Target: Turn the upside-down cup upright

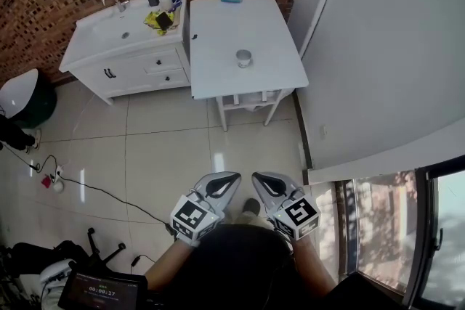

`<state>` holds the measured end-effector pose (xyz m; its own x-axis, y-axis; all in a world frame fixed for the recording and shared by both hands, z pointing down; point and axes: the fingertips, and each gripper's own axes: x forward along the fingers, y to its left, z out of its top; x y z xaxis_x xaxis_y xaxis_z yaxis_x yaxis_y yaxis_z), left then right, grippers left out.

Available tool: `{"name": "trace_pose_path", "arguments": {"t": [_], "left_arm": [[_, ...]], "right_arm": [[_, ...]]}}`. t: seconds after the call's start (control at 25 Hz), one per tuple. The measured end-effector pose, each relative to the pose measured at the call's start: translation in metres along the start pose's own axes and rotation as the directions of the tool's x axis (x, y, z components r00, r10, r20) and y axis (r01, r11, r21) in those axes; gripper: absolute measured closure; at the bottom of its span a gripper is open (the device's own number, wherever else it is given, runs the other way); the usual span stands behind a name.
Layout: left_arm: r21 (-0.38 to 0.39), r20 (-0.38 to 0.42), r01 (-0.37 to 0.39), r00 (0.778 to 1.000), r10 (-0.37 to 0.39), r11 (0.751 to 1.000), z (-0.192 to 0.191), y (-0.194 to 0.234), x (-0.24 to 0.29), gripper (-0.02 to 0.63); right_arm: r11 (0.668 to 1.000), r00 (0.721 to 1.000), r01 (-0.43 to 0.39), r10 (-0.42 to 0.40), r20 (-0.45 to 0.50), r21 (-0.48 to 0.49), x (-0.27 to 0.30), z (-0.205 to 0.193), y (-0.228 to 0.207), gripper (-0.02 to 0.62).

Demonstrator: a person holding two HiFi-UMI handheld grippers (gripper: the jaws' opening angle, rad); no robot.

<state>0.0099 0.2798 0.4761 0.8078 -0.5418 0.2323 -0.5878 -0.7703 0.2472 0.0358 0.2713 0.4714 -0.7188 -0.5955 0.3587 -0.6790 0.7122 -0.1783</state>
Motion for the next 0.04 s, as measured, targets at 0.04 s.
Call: {"name": "trace_pose_path", "arguments": {"t": [0.04], "left_arm": [[0.006,0.001,-0.003,1.000,0.003,1.000,0.0006,0.0017,-0.0009,0.591]], "right_arm": [[1.000,1.000,0.005,-0.005,-0.001,0.002,0.0007,0.0015,-0.0002,0.603]]}}
